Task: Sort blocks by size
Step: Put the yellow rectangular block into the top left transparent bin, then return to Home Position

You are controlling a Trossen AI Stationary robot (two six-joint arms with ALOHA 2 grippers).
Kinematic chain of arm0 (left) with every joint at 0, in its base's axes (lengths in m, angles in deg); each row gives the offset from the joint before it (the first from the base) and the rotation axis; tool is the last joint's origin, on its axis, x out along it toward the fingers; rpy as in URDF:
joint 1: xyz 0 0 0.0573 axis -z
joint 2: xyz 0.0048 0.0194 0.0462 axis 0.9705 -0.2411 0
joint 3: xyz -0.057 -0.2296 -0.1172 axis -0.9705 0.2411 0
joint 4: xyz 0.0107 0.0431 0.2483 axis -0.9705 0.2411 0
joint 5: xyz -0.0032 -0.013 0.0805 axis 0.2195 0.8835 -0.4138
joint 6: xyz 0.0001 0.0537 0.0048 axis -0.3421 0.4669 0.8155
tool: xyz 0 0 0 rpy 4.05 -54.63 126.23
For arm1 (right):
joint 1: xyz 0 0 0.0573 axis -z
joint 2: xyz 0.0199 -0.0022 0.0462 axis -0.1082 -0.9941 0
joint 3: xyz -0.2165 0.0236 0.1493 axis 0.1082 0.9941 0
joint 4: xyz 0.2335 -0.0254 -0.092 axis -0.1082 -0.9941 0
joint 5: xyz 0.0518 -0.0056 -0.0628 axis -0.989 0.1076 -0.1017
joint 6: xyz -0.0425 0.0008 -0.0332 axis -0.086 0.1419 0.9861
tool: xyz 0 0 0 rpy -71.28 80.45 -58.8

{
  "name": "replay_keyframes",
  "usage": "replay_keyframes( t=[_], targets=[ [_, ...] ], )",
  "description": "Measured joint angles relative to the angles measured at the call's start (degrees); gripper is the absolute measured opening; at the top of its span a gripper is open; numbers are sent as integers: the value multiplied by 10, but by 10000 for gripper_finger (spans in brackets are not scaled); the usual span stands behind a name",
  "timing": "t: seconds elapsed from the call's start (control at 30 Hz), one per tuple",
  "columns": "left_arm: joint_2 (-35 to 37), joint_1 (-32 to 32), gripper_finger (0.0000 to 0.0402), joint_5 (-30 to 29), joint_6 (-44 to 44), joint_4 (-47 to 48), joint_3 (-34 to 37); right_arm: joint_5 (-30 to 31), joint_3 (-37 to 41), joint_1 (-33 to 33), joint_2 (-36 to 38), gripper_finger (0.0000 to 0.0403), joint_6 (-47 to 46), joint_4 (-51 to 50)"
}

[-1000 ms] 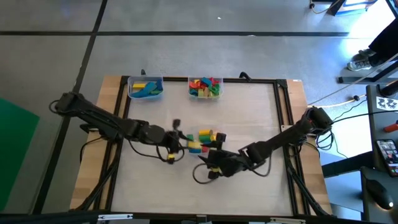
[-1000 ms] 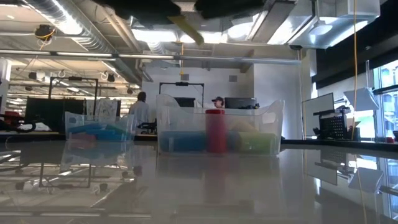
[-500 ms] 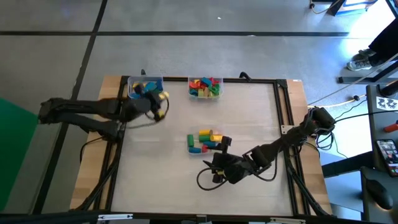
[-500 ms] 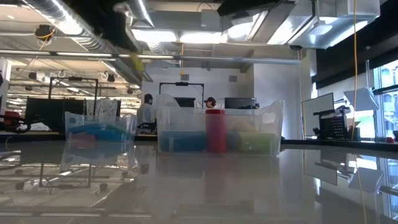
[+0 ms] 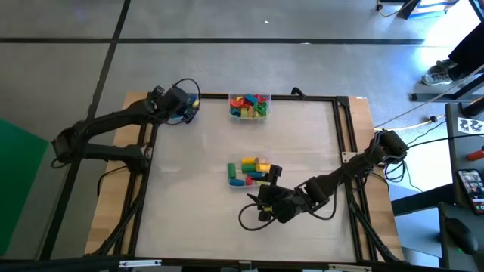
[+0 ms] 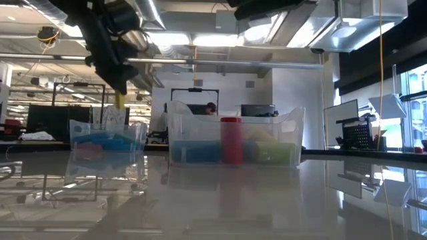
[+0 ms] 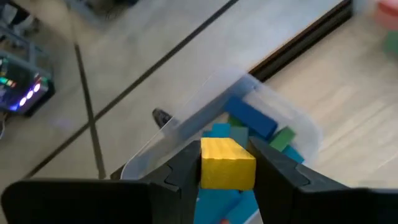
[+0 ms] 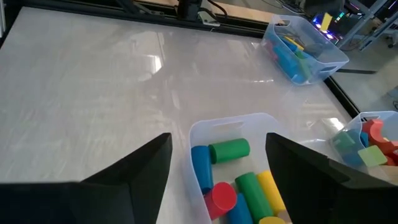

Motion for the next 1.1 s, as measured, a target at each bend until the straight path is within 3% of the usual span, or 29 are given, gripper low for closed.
replay_keyframes(
  t=[0.2, 0.43, 0.57, 0.83, 1.0, 1.1],
  targets=[
    [-11, -17, 165, 7, 15, -1, 0, 4, 0, 0, 0, 262, 0, 0],
    [36, 19, 190, 128, 3, 30, -24, 18, 2, 0, 17, 254, 15, -33],
    [83, 62, 165, 197, 47, 6, -25, -8, 1, 26, 68, 213, 35, -76],
    [143, 90, 94, 312, 122, -53, 23, -178, 6, 159, 147, 83, 68, -172],
    [179, 89, 54, 401, 146, -136, 94, -254, 71, 237, 217, 11, 92, -162],
    [202, 90, 36, 441, 133, -203, 133, -288, 134, 276, 278, 10, 91, -119]
  ],
)
